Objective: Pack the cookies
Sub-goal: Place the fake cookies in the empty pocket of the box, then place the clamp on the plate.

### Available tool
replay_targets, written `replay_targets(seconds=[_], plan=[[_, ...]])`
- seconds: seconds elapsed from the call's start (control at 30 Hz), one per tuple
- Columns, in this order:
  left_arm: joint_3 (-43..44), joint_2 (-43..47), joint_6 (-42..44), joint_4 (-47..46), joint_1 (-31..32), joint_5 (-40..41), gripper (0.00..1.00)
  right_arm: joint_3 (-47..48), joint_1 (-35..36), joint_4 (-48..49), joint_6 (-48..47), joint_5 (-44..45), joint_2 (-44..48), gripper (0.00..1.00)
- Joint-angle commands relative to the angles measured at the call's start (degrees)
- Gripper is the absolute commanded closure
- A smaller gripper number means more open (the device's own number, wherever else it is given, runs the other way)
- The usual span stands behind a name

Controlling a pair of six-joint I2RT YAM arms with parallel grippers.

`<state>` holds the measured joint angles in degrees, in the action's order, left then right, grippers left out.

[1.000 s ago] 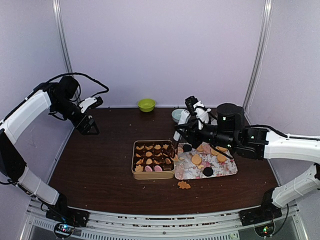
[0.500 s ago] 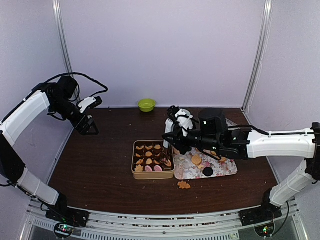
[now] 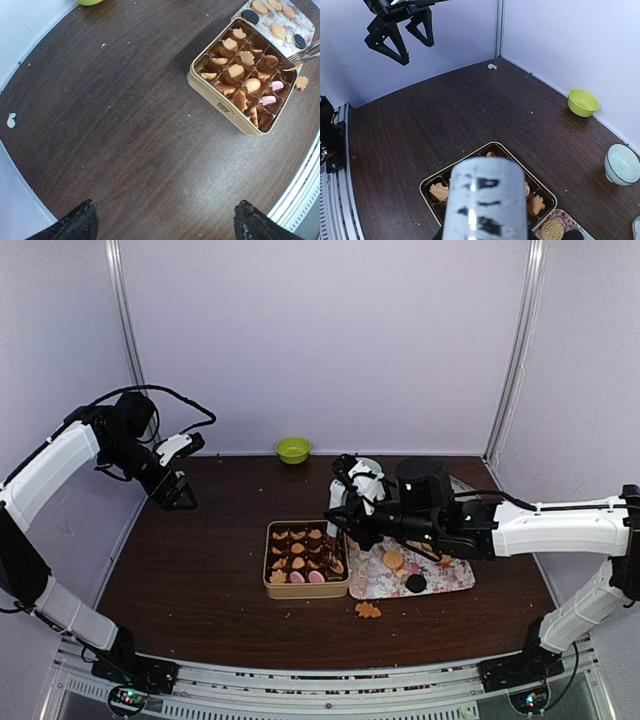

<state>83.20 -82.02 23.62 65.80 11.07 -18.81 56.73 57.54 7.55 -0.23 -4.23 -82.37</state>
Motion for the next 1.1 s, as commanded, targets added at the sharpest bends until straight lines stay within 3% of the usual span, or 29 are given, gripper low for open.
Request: replay_targets(seconds=[0.0, 0.07, 0.17, 0.6, 0.83, 0.93, 1.07], plan=[[1.4, 0.9, -0.5, -1.0, -0.4, -0.3, 0.03, -0.8, 0.3, 2.4, 0.6, 0.9, 0.1, 0.8], [1.4, 0.9, -0.5, -1.0, -0.4, -0.3, 0.03, -1.1, 0.3, 2.7, 0.9, 1.2, 0.3, 0.74], [1.3, 1.0, -0.5, -1.0, -0.4, -0.2, 0.03, -1.1, 0.3, 2.8, 1.1, 1.6, 0.6, 0.72], [1.4, 0.9, -0.4, -1.0, -0.4, 0.0, 0.03, -1.2, -0.4, 3.1, 1.9, 4.8, 4.1, 0.74], [0.8, 0.4, -0.5, -1.3, -0.4, 1.0, 0.02, -5.3, -6.8, 1.2, 7.3, 9.2, 10.8, 0.76], [0.3, 0.6, -0.8, -2.1, -0.5, 1.6, 0.02, -7.1, -10.7, -2.7, 12.2, 10.1, 14.1, 0.75], [0.1, 0.6, -0.9, -2.3, -0.7, 1.5, 0.02, -5.1, -16.1, -16.3, 21.5, 13.1, 15.9, 0.74]])
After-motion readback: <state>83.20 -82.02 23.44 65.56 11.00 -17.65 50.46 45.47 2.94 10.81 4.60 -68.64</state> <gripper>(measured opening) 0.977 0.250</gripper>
